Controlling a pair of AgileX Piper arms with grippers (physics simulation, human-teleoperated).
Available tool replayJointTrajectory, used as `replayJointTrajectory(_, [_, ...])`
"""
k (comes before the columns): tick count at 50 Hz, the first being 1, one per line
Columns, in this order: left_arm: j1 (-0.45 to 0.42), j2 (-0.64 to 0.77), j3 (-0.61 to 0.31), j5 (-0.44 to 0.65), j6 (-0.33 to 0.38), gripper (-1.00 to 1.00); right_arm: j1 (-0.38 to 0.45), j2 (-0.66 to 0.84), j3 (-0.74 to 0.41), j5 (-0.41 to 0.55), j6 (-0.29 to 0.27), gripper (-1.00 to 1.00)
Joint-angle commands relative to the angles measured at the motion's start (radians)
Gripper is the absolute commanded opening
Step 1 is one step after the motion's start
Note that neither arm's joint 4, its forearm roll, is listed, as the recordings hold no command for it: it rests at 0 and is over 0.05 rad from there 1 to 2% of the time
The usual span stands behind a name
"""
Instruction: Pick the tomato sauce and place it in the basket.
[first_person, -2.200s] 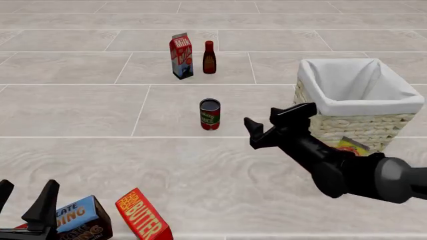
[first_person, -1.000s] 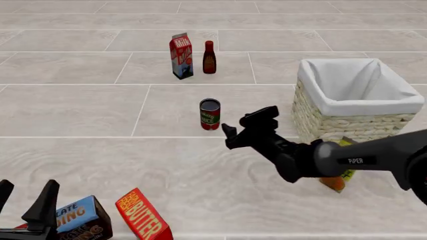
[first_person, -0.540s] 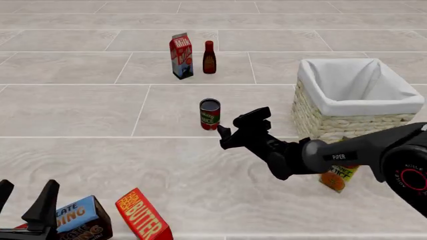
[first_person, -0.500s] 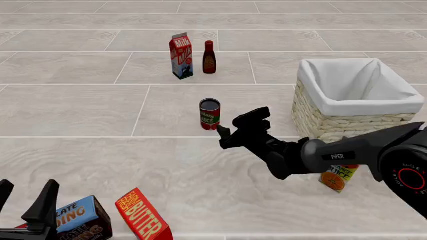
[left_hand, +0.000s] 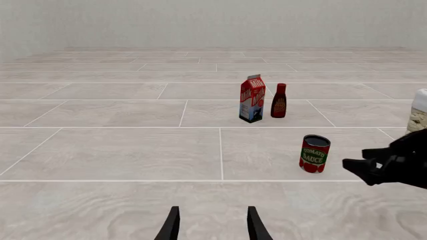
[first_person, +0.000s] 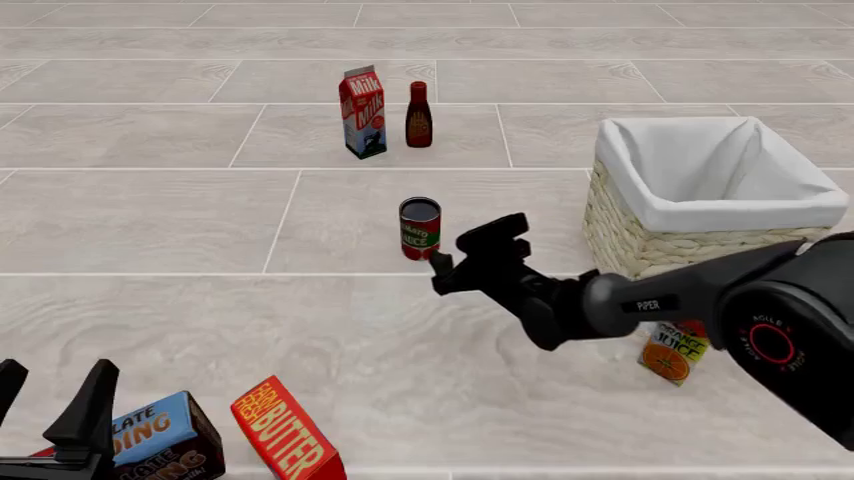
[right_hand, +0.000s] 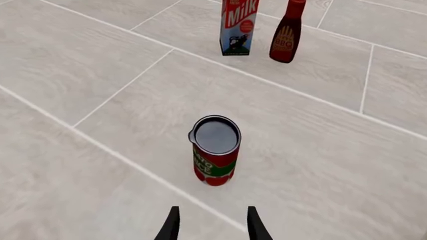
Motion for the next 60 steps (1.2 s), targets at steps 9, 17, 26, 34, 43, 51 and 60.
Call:
replayJointTrajectory(9, [0.000,0.000,0.000,0.000,0.000,1.00,-0.003,0.052,-0.059,0.017,0.000,1.00])
replayJointTrajectory(17, [0.000,0.000,0.000,0.000,0.000,1.00,-0.004,0.073,-0.083,0.023,0.000,1.00])
replayJointTrajectory(26, [0.000,0.000,0.000,0.000,0.000,1.00,-0.006,0.102,-0.120,0.037,0.002,1.00])
replayJointTrajectory(34, [0.000,0.000,0.000,0.000,0.000,1.00,-0.008,0.123,-0.147,0.047,0.002,1.00])
replayJointTrajectory(43, [0.000,0.000,0.000,0.000,0.000,1.00,-0.013,0.136,-0.164,0.051,0.000,1.00])
replayJointTrajectory(51, [0.000,0.000,0.000,0.000,0.000,1.00,-0.016,0.144,-0.168,0.043,-0.002,1.00])
replayJointTrajectory(60, [0.000,0.000,0.000,0.000,0.000,1.00,-0.018,0.154,-0.175,0.042,-0.001,1.00])
